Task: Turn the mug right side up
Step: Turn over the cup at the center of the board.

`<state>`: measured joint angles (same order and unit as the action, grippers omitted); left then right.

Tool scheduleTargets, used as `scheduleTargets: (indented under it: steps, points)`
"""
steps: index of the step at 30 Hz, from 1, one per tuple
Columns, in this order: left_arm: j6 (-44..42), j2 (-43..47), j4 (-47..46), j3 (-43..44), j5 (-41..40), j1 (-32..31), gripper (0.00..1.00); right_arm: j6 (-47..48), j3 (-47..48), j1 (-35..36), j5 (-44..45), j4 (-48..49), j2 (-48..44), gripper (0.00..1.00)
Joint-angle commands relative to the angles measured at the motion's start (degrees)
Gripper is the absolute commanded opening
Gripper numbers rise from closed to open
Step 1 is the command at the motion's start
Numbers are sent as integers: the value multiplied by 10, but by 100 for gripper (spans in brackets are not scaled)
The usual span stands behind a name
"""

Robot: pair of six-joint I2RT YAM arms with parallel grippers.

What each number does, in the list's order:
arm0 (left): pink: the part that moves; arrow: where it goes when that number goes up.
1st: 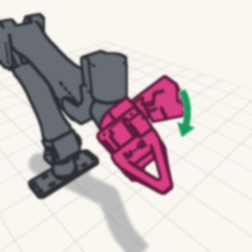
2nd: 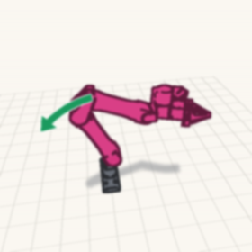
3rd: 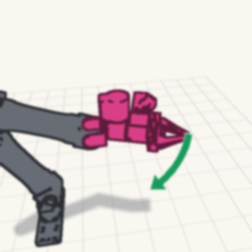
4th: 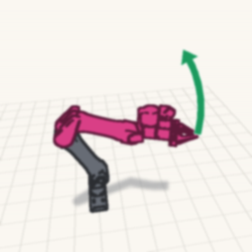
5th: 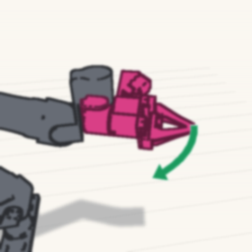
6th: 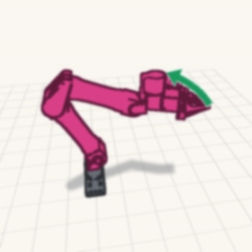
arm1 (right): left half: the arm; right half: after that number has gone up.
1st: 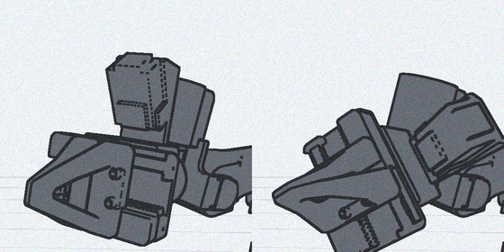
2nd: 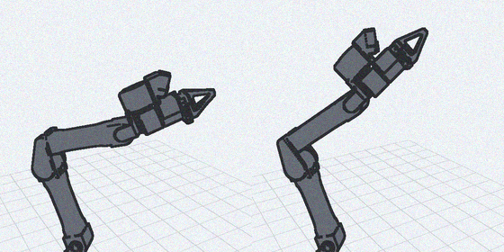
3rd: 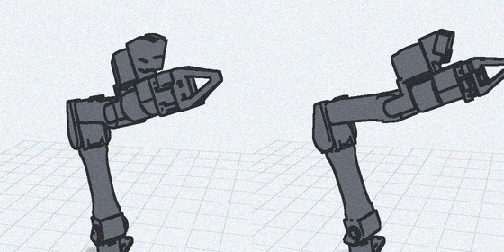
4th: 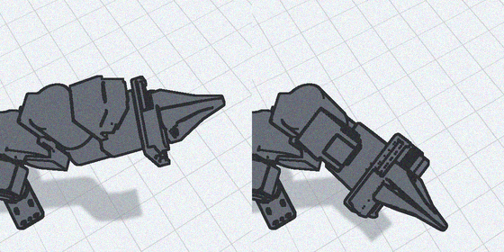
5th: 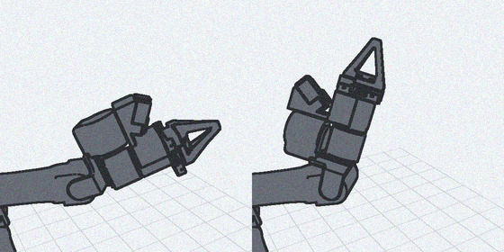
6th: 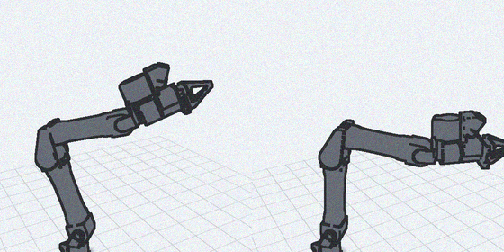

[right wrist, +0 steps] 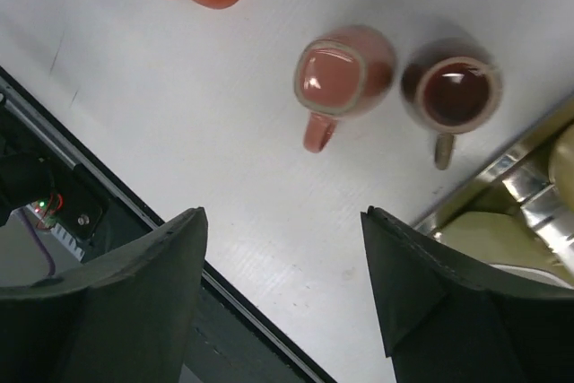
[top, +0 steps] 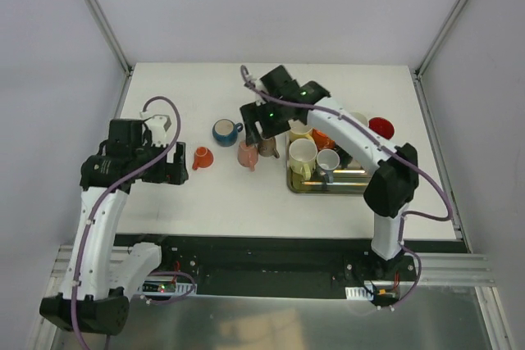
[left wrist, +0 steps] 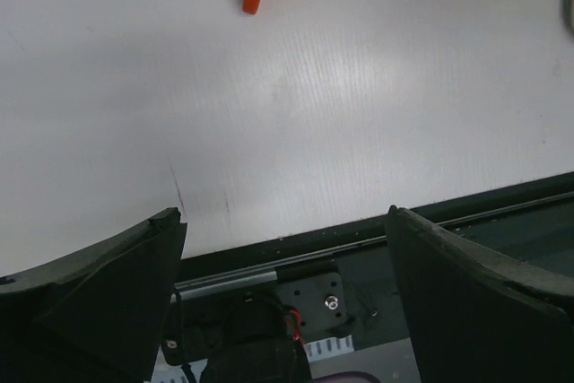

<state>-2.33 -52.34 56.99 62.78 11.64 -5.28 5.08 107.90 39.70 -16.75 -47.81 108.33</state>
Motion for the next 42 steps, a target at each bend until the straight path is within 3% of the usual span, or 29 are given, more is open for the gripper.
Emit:
scheduleTargets:
  steps: [1,10,22,27,30,31,36,39,42]
  points:
    - [45,56,28,-4,62,63,98,-112,0,62,204,21,18,73]
    - [86,67,19,1,82,148,95,-161,-1,107,265,31,97,57]
    - [110,56,-3,2,124,180,91,-133,29,112,248,52,180,35]
    - [108,47,-16,1,135,183,89,-111,30,112,244,61,197,32]
    - [102,39,-22,4,143,182,88,-86,38,111,226,65,201,0]
    - [98,37,-22,5,147,183,87,-84,40,112,221,65,194,0]
    - [52,26,-31,15,187,182,84,-84,42,109,174,48,131,0]
    - [-8,31,-57,12,239,181,84,-89,39,100,91,39,78,0]
    - [-112,63,-104,-8,317,181,83,-97,33,77,-52,31,32,0]
